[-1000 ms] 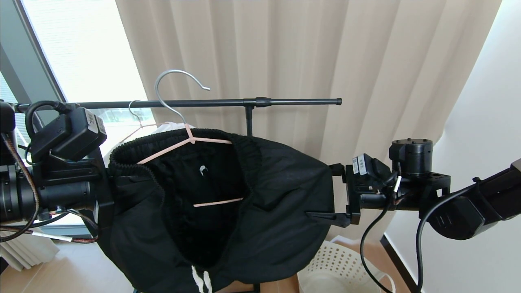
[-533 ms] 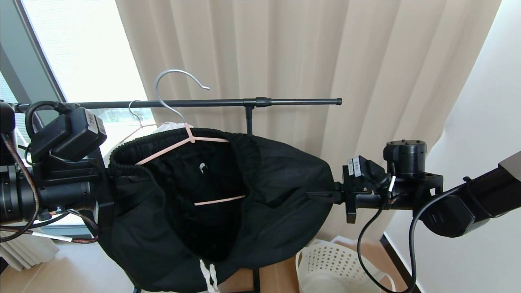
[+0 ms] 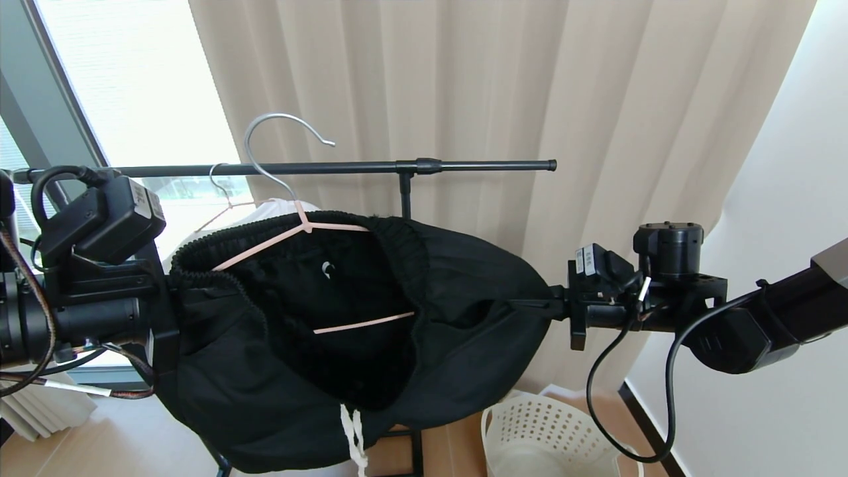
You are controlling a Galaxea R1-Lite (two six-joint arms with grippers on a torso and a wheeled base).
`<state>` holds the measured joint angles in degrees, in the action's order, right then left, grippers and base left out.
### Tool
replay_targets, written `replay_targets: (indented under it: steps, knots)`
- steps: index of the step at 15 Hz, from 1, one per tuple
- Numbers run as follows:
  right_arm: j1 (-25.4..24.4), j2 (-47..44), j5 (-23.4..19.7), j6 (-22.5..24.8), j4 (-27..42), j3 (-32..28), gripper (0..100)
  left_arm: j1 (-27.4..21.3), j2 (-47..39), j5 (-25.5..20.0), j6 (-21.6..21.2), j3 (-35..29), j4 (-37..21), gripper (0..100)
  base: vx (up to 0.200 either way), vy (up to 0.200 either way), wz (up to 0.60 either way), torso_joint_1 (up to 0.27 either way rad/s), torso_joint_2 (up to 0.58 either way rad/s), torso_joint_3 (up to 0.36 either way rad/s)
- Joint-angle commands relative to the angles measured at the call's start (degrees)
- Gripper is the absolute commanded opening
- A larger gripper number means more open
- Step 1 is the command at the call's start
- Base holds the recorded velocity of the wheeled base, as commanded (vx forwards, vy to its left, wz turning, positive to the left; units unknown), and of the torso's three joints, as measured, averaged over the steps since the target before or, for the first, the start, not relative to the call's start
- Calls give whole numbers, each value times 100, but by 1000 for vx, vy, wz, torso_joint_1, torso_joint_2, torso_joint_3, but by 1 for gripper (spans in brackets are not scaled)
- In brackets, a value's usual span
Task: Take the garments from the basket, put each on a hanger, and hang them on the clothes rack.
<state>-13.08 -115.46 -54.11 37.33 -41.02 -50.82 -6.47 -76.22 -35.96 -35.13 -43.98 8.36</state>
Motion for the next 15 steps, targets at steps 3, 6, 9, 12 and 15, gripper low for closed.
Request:
replay_targets:
  steps: [3,6,9,12,15]
  knots:
    - [130,-82,-3,3,-2,-86,0,155,54,-7,-11,65,-1,0,0,0,0,0,0,0]
    - [192,-126,-3,3,-2,-130,0,182,89,-7,-2,65,-1,0,0,0,0,0,0,0]
    - [201,-126,-3,3,-2,-138,0,225,89,-7,-2,65,-1,0,0,0,0,0,0,0]
    - [201,-73,-3,3,24,-103,0,208,54,-7,-2,48,-1,0,0,0,0,0,0,0]
    - [201,-38,-11,3,59,-59,0,217,45,1,24,48,-1,0,0,0,0,0,0,0]
